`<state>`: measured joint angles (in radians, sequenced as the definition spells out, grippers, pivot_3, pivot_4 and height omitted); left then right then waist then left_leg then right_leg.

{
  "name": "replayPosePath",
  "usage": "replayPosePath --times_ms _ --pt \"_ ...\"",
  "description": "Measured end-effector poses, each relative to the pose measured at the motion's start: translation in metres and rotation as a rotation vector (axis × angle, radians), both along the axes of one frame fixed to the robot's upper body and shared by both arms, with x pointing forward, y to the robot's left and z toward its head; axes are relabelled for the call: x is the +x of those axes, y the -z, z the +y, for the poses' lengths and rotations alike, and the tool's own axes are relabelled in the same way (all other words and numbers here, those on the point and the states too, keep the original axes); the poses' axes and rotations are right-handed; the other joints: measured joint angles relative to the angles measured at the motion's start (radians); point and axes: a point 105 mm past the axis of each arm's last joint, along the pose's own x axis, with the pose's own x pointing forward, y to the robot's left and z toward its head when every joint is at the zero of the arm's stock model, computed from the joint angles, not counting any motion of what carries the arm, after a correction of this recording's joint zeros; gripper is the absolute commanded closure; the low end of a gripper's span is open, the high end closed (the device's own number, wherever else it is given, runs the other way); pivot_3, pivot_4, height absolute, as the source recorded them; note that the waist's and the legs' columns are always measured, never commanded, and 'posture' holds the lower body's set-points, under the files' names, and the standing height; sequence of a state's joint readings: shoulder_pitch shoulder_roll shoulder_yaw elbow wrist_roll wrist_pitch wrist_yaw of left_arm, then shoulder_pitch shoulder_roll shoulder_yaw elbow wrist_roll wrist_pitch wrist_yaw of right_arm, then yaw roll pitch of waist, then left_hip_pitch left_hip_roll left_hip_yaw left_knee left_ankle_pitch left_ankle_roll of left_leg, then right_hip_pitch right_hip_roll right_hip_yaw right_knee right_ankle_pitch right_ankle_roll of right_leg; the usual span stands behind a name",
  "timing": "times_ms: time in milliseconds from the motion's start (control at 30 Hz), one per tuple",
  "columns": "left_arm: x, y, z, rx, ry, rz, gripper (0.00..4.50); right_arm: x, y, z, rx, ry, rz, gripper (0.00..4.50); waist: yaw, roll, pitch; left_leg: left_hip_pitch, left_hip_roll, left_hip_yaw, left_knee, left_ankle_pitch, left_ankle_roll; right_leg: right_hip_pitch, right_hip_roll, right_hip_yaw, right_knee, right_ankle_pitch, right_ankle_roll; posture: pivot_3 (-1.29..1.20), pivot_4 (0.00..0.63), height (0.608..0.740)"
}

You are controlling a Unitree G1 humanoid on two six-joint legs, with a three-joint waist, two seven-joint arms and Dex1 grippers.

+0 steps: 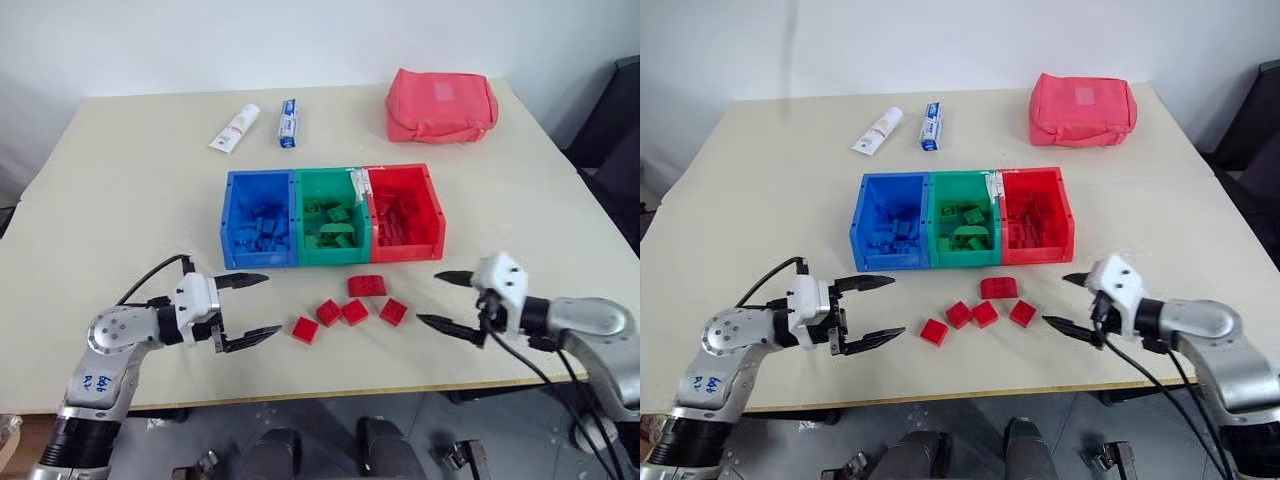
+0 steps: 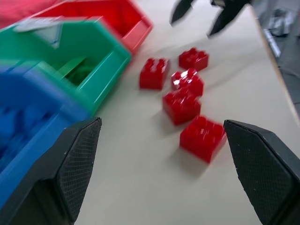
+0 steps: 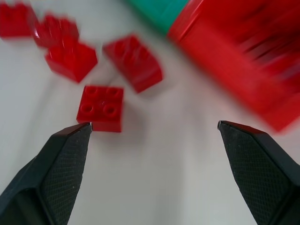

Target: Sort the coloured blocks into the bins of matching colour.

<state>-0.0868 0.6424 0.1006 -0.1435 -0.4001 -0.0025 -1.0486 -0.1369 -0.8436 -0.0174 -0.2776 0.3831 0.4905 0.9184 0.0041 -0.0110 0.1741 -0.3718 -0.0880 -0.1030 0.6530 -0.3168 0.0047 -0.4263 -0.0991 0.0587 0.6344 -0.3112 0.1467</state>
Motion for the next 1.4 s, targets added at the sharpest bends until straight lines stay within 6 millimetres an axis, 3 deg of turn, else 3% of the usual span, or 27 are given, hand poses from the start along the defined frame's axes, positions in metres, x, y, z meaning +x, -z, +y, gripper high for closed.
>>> replayPosePath --times_ms 133,167,233,467,500,633,733,867,933,967,1133,1267,1400 --pt "-0.006 0.004 0.004 0.0 -0.018 0.016 0.1 -0.003 0.017 0.018 0.004 -0.034 0.081 0.0 0.002 0.0 0.0 0.0 -0.001 0.0 0.0 0.0 0.001 0.001 0.0 0.0 -0.001 0.0 0.0 0.0 0.15 0.74" --pt "-0.007 0.005 0.004 0.0 -0.018 0.019 0.03 -0.003 0.017 0.022 0.006 -0.038 0.076 0.18 0.002 0.0 0.0 0.0 -0.001 0.0 0.001 -0.001 0.001 0.001 0.0 0.0 -0.001 0.0 0.0 0.0 0.15 0.74" --pt "-0.008 0.004 0.002 -0.002 -0.015 0.009 0.0 0.0 0.018 0.026 -0.001 -0.033 0.062 0.65 0.001 -0.001 0.0 0.0 0.0 0.0 0.001 -0.001 0.001 0.001 0.0 0.0 -0.001 0.0 0.0 0.0 0.15 0.74" --pt "-0.008 -0.006 -0.009 -0.073 0.014 -0.016 0.0 0.008 0.019 0.034 -0.007 -0.013 0.008 2.97 -0.005 -0.001 0.0 0.001 0.001 0.0 0.001 -0.001 0.0 0.001 0.001 0.0 -0.001 0.0 0.0 0.0 0.15 0.74" --pt "-0.007 -0.008 -0.01 -0.073 0.018 -0.02 0.0 0.008 0.019 0.034 -0.006 -0.014 0.009 3.08 -0.005 -0.001 0.0 0.001 0.0 0.0 0.001 -0.001 0.0 0.001 0.001 0.0 -0.001 0.0 0.0 0.0 0.15 0.74" --pt "-0.006 -0.009 -0.01 -0.086 0.011 -0.02 0.0 0.006 0.014 0.036 0.056 -0.036 0.022 3.07 -0.004 -0.001 0.0 0.001 0.0 0.0 0.001 -0.001 0.0 0.001 0.001 0.0 -0.001 0.0 0.0 0.0 0.15 0.74" --pt "-0.005 -0.013 -0.01 -0.14 -0.011 -0.009 0.0 0.01 -0.007 0.036 0.176 -0.03 -0.014 3.07 -0.006 -0.001 0.0 0.001 0.0 0.0 0.001 -0.001 0.0 0.001 0.001 0.0 -0.001 0.0 0.0 0.0 0.15 0.74" --pt "0.0 -0.018 -0.001 -0.208 -0.106 -0.017 0.0 0.06 -0.086 0.023 0.364 0.137 -0.255 3.07 -0.014 0.0 0.0 0.002 0.001 0.003 0.001 0.0 0.0 0.0 0.001 -0.001 0.002 0.001 0.0 0.0 0.15 0.74" --pt "0.001 -0.017 0.004 -0.212 -0.136 -0.013 0.0 0.072 -0.11 0.017 0.399 0.194 -0.327 3.07 -0.009 -0.001 -0.001 0.002 0.004 0.002 0.0 -0.002 -0.002 -0.001 0.002 -0.002 0.002 0.0 -0.002 0.0 0.15 0.74" --pt "0.001 -0.017 0.005 -0.213 -0.14 -0.014 0.0 0.077 -0.111 0.016 0.405 0.217 -0.326 3.07 -0.004 -0.001 -0.001 0.001 0.004 0.0 0.0 -0.002 -0.003 -0.001 0.002 -0.004 0.001 -0.001 -0.003 0.0 0.15 0.74" --pt "0.002 -0.016 0.007 -0.206 -0.154 -0.02 0.0 0.094 -0.08 0.016 0.374 0.29 -0.221 1.4 -0.007 -0.001 -0.001 -0.001 0.001 0.002 0.001 -0.004 0.001 -0.002 0.001 -0.004 0.001 -0.001 -0.002 0.0 0.15 0.74" --pt "0.001 -0.016 0.007 -0.195 -0.146 -0.021 0.0 0.092 -0.079 0.017 0.347 0.253 -0.235 0.04 -0.007 -0.001 -0.001 -0.001 0.001 0.002 0.003 -0.004 0.001 -0.002 0.001 -0.004 0.001 0.0 -0.002 0.0 0.15 0.74" --pt "0.001 -0.016 0.004 -0.173 -0.115 -0.018 0.0 0.076 -0.076 0.006 0.309 0.184 -0.262 0.04 -0.004 -0.001 -0.001 -0.001 0.003 0.002 0.004 -0.004 0.0 -0.001 0.001 -0.004 0.002 0.0 -0.002 0.0 0.15 0.74"
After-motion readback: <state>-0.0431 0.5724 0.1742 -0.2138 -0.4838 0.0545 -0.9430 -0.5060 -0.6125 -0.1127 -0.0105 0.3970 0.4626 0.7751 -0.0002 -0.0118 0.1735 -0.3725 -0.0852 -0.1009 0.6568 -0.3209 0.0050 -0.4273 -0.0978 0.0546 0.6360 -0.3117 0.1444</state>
